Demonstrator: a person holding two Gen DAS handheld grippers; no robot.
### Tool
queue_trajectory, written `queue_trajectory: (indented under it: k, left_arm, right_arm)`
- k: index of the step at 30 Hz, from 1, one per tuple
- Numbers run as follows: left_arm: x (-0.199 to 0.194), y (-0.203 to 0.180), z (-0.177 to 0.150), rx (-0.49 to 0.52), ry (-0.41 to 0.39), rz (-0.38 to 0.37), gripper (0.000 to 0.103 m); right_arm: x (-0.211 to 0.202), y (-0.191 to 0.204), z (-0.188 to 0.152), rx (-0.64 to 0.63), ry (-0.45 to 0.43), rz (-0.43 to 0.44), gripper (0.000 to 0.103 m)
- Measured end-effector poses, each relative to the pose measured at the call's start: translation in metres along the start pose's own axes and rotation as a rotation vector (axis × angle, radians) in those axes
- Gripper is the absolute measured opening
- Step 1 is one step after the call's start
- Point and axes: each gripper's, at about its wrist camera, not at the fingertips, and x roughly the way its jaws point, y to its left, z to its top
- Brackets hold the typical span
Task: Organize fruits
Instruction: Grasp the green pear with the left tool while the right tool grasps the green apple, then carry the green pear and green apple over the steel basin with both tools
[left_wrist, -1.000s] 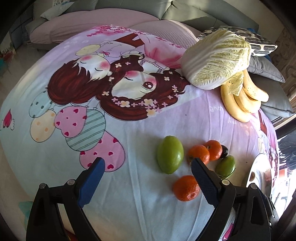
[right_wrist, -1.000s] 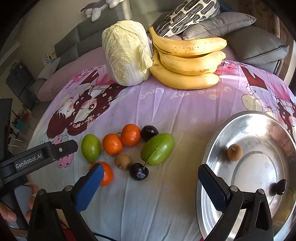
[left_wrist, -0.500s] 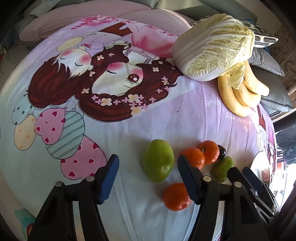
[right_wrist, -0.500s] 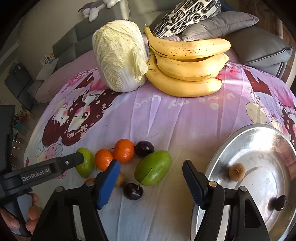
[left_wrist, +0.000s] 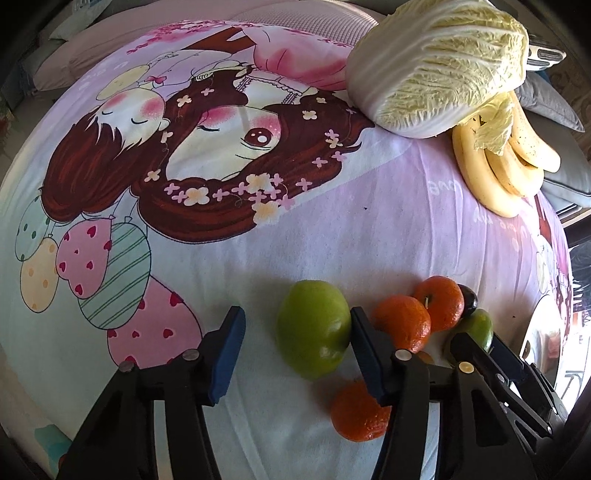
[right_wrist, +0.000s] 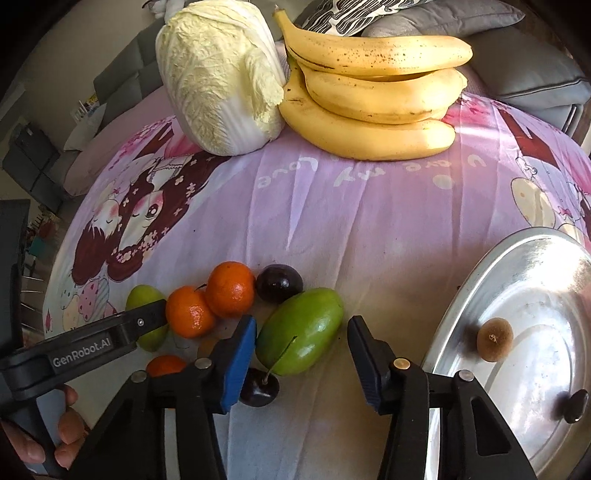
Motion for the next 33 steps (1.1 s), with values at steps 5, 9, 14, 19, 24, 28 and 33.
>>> queue_trajectory:
  k: [5,9,14,19,24,28,33]
  left_arm:
    - [0.002,-0.002,0.002,0.002,-0.006,0.012,0.051]
    - [0.006,-0.005,0.003,0.011,-0.011,0.035,0.042]
    - [0.005,-0.003,0.003,0.011,-0.022,0.040,0.042]
    - [-0.003,0.002,0.002,0.000,-0.042,0.024,0.042]
    - [-0.018,0.000,0.001,0.021,-0.091,0.012,0.042]
    - [-0.027,0.001,0.002,0.023,-0.119,-0.001,0.042]
    - [-0.034,0.004,0.003,0.016,-0.133,-0.011,0.042]
  right_arm:
    - [0.001,0.001,-0.001,0.006,0.003,0.004,0.051]
    - [0.001,0.000,0.000,0.011,0.006,0.007,0.051]
    - [-0.001,-0.002,-0.001,0.024,0.004,0.019,0.049]
    - [-0.004,-0.004,-0.001,0.042,-0.004,0.034,0.048]
    - [-0.015,-0.003,0.001,0.033,-0.042,0.033,0.044]
    - [-0.028,-0.001,0.004,0.016,-0.081,0.028,0.042]
    - [-0.035,0.002,0.005,0.004,-0.096,0.046,0.040]
